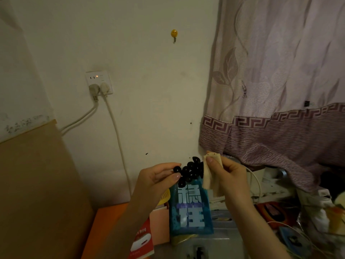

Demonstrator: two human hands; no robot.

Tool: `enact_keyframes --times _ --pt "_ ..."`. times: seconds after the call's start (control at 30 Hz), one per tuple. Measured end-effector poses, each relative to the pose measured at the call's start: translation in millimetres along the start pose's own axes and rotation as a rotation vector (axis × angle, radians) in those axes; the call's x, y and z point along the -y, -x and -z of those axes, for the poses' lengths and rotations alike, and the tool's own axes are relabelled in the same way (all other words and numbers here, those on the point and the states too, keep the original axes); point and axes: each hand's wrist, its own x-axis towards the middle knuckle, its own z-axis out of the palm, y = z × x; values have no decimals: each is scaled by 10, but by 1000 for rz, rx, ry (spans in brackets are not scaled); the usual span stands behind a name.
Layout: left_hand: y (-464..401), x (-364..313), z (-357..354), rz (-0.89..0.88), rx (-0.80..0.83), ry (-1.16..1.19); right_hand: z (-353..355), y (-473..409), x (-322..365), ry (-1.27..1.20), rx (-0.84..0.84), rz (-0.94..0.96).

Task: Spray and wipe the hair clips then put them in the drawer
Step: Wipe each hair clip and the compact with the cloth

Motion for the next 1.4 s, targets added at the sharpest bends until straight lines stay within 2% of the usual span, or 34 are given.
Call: enact_keyframes --times 0.2,0.43,0.67,0.83,1.0,1.17,1.4 --pt "14 0 41 25 -7 60 133 -51 77 -42 -43 -100" --pt "9 -16 40 37 28 98 87 17 127 -113 267 -51" --pt "32 19 59 74 19 128 134 75 81 -168 367 -13" --pt "46 7 45 94 -13 172 133 119 92 -141 355 17" --pt "78 -54 41 64 -2 132 83 161 73 -140 251 26" --pt "91 -96 96 -5 -19 35 38 197 43 -183 193 -99" --pt "112 -169 143 -61 32 33 14 235 83 -214 189 -221"
